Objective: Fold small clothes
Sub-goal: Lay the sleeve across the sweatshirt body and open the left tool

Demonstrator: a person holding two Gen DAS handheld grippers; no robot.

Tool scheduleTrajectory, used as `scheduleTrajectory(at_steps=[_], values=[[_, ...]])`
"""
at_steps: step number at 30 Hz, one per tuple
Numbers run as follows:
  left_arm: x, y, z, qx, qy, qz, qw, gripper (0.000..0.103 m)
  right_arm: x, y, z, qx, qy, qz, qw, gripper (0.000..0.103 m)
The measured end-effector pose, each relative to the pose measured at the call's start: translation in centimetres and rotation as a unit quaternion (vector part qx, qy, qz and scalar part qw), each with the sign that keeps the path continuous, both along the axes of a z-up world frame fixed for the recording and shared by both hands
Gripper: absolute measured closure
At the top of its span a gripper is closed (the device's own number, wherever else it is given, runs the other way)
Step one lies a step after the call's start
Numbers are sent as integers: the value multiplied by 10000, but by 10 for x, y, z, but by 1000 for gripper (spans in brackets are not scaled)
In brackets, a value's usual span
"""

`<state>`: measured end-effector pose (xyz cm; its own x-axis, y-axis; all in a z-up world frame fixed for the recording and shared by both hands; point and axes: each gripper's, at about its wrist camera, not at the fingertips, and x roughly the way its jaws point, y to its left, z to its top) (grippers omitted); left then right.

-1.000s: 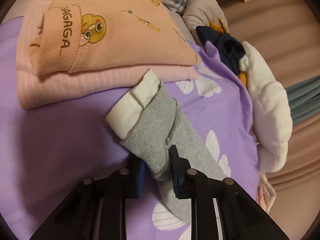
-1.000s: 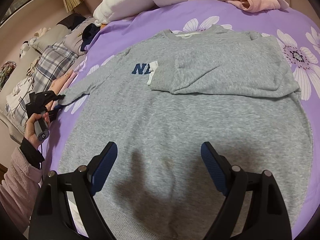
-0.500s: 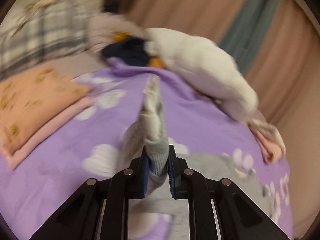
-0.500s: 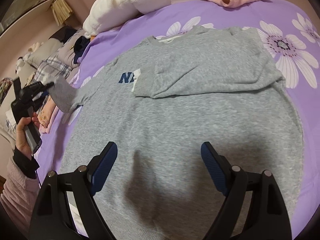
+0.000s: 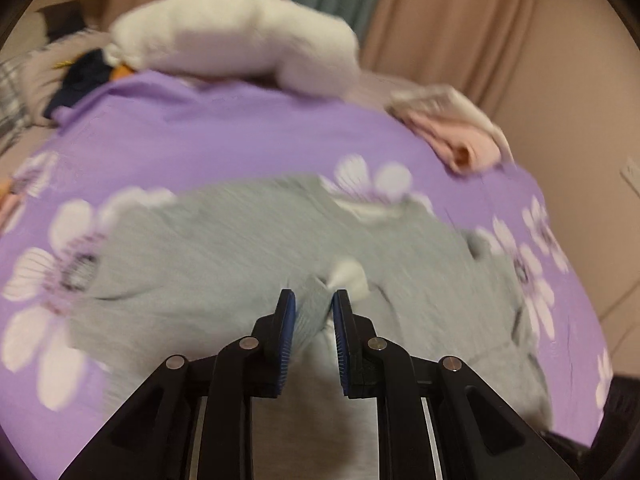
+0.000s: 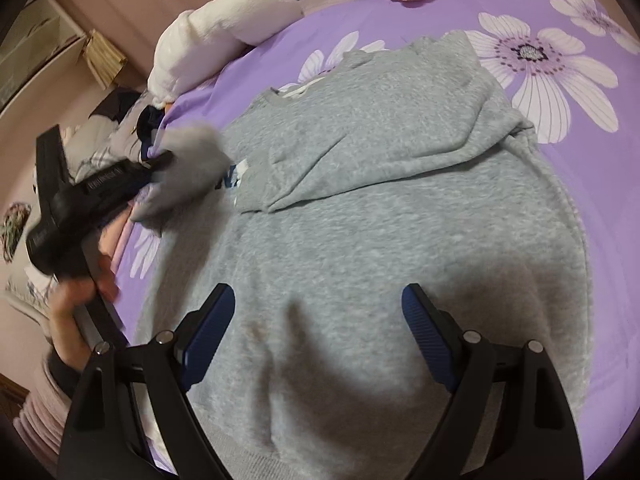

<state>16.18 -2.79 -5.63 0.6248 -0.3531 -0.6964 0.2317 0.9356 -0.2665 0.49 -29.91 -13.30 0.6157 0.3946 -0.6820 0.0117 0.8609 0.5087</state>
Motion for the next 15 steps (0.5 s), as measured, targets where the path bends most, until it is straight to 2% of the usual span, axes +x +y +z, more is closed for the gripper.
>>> scheduleTrajectory(at_steps=[1,2,4,7,9,11,15], values=[[-1,-8,-5,27,90,-78,9999,77,4,-1,0,92,4,-1,10000,16],[-2,-12,-8,29,208,-160,9997,61,9,-1,0,193,11,5,9998,16],[-6,-15,-12,-94,358,-317,9988,45,17,-1,1,341,50,11,9994,16],[-18,-6,-7,-204,372,-377,9984,43,31,1,4,693,64,90,9975,16],[-24,10,-2,-316,341,-250,9986,39,40,4,7,909,104,124,9957,16],[-28,30,4,-414,269,-6,9988,34,51,10,9,1193,189,218,9924,16],[-27,76,16,-457,38,584,9972,34,72,31,17,1460,289,447,9879,19]])
